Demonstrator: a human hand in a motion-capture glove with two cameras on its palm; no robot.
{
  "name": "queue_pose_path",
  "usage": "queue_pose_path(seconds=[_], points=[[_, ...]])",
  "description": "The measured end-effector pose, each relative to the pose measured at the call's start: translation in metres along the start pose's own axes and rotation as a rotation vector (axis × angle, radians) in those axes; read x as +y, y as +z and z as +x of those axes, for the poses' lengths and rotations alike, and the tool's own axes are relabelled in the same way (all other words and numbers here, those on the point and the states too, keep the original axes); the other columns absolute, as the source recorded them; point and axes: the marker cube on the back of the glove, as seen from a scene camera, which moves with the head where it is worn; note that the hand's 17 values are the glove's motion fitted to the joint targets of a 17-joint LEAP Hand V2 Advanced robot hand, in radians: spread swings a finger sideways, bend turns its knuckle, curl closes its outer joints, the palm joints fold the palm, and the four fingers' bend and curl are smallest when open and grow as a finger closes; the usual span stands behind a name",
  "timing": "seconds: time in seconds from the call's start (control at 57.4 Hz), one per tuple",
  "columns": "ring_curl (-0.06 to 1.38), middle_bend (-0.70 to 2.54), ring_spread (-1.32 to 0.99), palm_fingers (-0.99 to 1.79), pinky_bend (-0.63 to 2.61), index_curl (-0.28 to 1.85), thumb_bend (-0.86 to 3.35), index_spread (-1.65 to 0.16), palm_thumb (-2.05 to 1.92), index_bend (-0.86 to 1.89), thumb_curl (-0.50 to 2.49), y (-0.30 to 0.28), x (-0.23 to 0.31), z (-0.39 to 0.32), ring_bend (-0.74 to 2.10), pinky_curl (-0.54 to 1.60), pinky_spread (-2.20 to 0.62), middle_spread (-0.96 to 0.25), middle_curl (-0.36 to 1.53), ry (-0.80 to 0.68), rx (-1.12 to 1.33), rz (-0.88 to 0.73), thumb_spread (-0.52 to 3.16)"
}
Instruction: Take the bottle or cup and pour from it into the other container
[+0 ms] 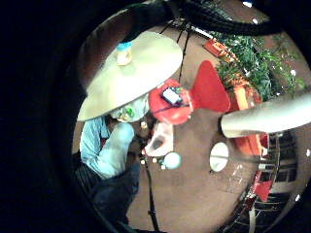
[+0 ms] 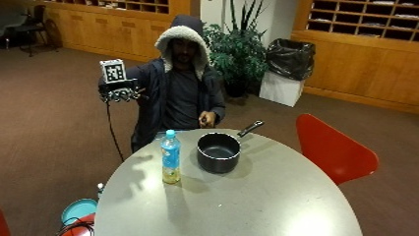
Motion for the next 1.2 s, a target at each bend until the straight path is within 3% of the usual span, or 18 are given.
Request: queue_pose_path(seconds=[0.122,0.226,0.313,0.4,0.54,0.627,0.836,0.958,1.062,1.132,1.201], points=[[0.11,0.25,0.02,0.22,0.38,0.32,-0.04,-0.47,0.2,0.16,0.33,0.02,-0.049,-0.004,0.16,0.33,0.32,-0.11,0.31,0.046,-0.023,0.072,0.87],[0.12,0.24,0.03,0.18,0.41,0.3,-0.04,-0.47,0.19,0.14,0.33,0.041,-0.086,-0.001,0.18,0.34,0.32,-0.09,0.32,-0.012,-0.083,-0.024,0.86],[0.13,0.24,0.06,0.14,0.45,0.28,-0.03,-0.47,0.19,0.12,0.34,0.062,-0.124,-0.003,0.18,0.35,0.32,-0.06,0.32,0.018,-0.138,0.061,0.84],[0.13,0.24,0.09,0.1,0.5,0.26,-0.03,-0.46,0.2,0.1,0.34,0.083,-0.143,-0.004,0.18,0.36,0.33,-0.03,0.33,-0.007,-0.22,-0.027,0.83],[0.15,0.24,0.13,0.03,0.57,0.22,-0.03,-0.44,0.22,0.09,0.35,0.132,-0.194,-0.013,0.2,0.38,0.34,0.02,0.33,0.012,-0.396,0.102,0.8],[0.17,0.25,0.15,0.01,0.62,0.19,-0.03,-0.42,0.24,0.08,0.36,0.156,-0.203,-0.023,0.22,0.39,0.34,0.05,0.33,0.064,-0.529,-0.025,0.79],[0.2,0.27,0.18,0.0,0.69,0.16,-0.03,-0.39,0.33,0.09,0.37,0.203,-0.243,-0.048,0.25,0.39,0.36,0.09,0.34,0.062,-0.92,0.051,0.76],[0.22,0.3,0.19,0.18,0.7,0.16,-0.01,-0.35,0.45,0.11,0.39,0.218,-0.265,-0.065,0.33,0.37,0.36,0.09,0.34,0.053,-1.125,0.124,0.76],[0.26,0.3,0.17,0.38,0.69,0.16,-0.01,-0.32,0.57,0.1,0.4,0.232,-0.288,-0.077,0.46,0.37,0.34,0.06,0.34,-0.162,-1.215,0.402,0.73],[0.29,0.31,0.13,0.5,0.66,0.16,-0.01,-0.32,0.64,0.1,0.41,0.231,-0.282,-0.083,0.52,0.36,0.32,0.02,0.35,-0.008,-1.276,0.235,0.71],[0.33,0.4,0.01,0.85,0.55,0.17,0.04,-0.33,0.79,0.12,0.43,0.229,-0.283,-0.085,0.68,0.32,0.28,-0.08,0.37,0.095,-1.296,0.166,0.68]])
